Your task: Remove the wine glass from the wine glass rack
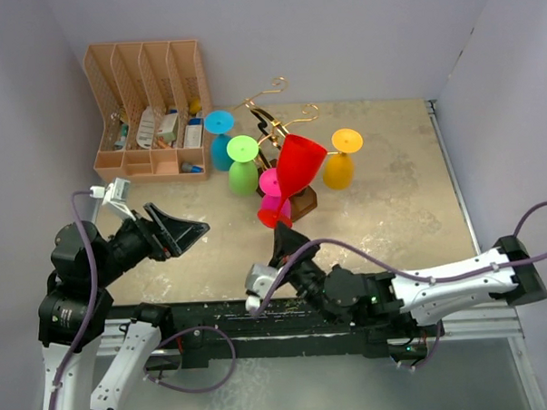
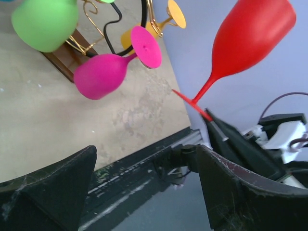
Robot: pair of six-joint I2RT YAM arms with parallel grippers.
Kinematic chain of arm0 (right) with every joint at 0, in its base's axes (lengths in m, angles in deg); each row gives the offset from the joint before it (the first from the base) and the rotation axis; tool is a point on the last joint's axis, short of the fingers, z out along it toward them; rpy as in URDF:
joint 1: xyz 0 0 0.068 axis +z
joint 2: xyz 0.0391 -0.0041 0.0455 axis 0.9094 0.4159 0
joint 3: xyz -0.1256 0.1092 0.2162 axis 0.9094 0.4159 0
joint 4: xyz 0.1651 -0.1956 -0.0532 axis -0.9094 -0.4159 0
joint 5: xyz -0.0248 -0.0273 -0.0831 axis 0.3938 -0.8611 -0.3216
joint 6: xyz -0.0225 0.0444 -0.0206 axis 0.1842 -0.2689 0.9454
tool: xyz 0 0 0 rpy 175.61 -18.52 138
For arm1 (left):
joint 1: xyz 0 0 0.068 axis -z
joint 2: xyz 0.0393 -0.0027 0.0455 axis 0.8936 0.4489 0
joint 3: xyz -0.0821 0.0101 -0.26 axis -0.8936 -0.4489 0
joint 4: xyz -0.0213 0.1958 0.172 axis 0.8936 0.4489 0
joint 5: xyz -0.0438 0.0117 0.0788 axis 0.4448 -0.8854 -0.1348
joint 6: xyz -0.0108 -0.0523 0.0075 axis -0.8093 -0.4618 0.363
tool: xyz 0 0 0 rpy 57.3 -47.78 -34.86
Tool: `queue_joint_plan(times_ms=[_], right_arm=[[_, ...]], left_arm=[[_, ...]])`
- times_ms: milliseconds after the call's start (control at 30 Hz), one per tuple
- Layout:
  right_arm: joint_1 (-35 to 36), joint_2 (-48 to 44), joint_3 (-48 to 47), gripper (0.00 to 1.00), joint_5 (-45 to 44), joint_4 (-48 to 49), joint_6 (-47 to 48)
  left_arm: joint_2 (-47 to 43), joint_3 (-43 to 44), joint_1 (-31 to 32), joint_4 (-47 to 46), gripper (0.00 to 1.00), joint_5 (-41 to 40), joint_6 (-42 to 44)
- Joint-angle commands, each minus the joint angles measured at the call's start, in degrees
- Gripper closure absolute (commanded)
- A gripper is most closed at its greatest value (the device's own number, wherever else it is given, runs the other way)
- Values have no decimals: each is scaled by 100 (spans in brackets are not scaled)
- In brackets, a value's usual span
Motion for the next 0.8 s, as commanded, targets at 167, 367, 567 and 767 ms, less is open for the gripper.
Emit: queue_joint_plan(times_ms=[167, 367, 567, 767], right_arm=[[714, 874, 622, 100, -237, 4481, 3439], [942, 1642, 584, 100, 1, 5821, 4438], [1032, 2004, 558, 100, 94, 6365, 4755], [1036, 2334, 425, 100, 125, 6599, 4956]], left_arm=[[55, 98, 0, -526, 17, 854, -1721], [148, -30, 0, -650, 20, 1063, -1939], [175, -463, 0, -1146, 22, 1347, -2318], [248, -602, 0, -1362, 25, 1606, -2502]])
